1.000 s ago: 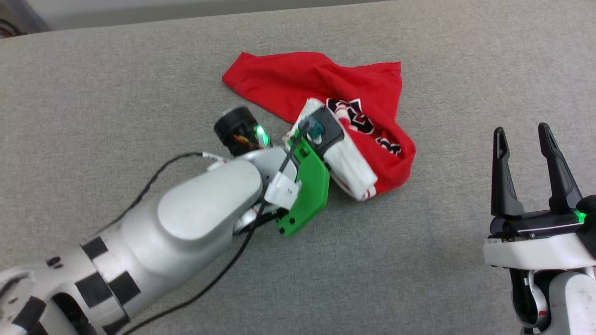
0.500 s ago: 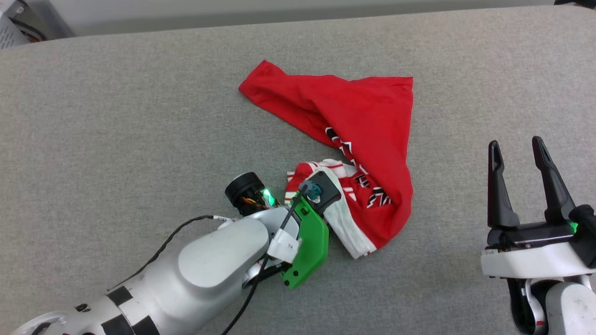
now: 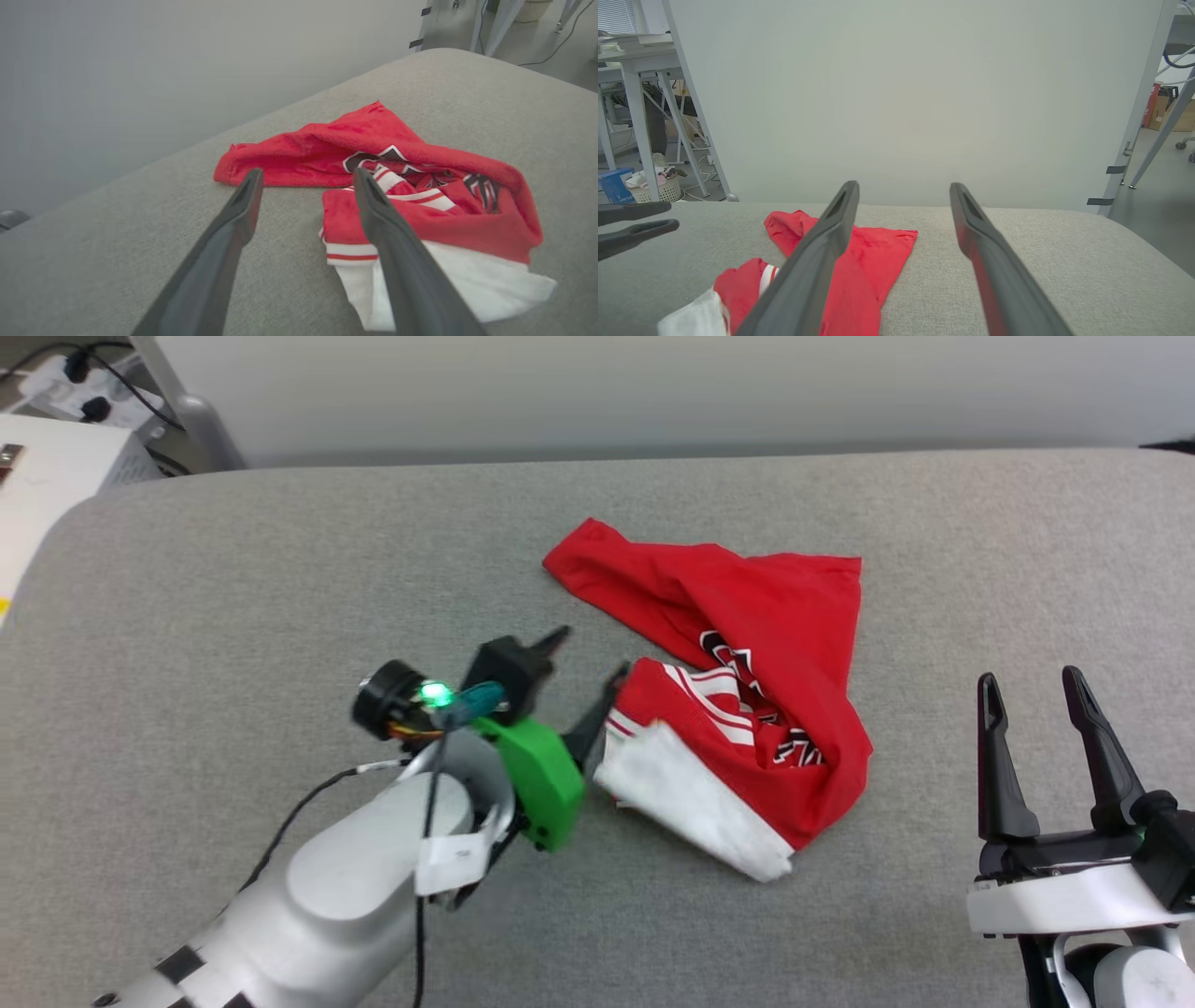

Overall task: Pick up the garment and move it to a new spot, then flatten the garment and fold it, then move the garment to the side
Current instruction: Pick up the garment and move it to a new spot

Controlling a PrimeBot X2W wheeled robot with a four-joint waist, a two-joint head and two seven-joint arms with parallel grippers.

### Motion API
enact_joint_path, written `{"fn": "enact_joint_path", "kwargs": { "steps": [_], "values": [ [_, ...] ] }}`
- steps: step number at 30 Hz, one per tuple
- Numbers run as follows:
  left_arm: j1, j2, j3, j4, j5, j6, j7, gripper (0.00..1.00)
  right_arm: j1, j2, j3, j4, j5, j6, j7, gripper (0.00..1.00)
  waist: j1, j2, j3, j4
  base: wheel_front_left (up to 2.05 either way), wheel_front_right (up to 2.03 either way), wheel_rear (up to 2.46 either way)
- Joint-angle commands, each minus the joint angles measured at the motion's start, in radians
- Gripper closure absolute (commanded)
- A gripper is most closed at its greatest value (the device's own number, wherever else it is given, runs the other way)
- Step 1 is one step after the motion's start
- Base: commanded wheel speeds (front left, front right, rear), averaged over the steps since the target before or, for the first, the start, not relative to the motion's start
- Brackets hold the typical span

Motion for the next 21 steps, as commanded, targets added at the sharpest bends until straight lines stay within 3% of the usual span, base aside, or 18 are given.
{"fn": "enact_joint_path", "kwargs": {
  "steps": [1,8,13,16,21],
  "values": [
    [0.035,0.021,0.023,-0.011,0.007,0.032,-0.034,0.00,0.018,0.000,-0.002,0.004,-0.011,-0.001,-0.005,0.00,0.0000,0.0000,-0.033,0.028,0.00,0.00,0.00],
    [0.160,0.086,0.158,-0.076,0.015,0.174,-0.103,0.00,0.046,0.000,-0.008,0.008,-0.018,-0.001,-0.005,0.00,0.0000,0.0000,-0.068,0.051,0.00,0.00,0.00],
    [0.291,0.093,0.337,-0.194,0.125,0.264,-0.105,0.00,0.061,0.000,-0.012,0.006,-0.024,-0.001,-0.005,0.00,0.0000,0.0000,-0.085,0.061,0.00,0.00,0.00],
    [0.382,0.077,0.439,-0.255,0.197,0.282,-0.106,0.00,0.068,0.000,-0.008,0.008,-0.028,-0.001,-0.005,0.00,0.0000,0.0000,-0.096,0.062,0.00,0.00,0.00],
    [0.536,0.030,0.590,-0.329,0.307,0.244,-0.106,0.00,0.081,0.000,-0.001,0.012,-0.031,-0.001,-0.005,0.00,0.0000,0.0000,-0.114,0.058,0.00,0.00,0.00]
  ]
}}
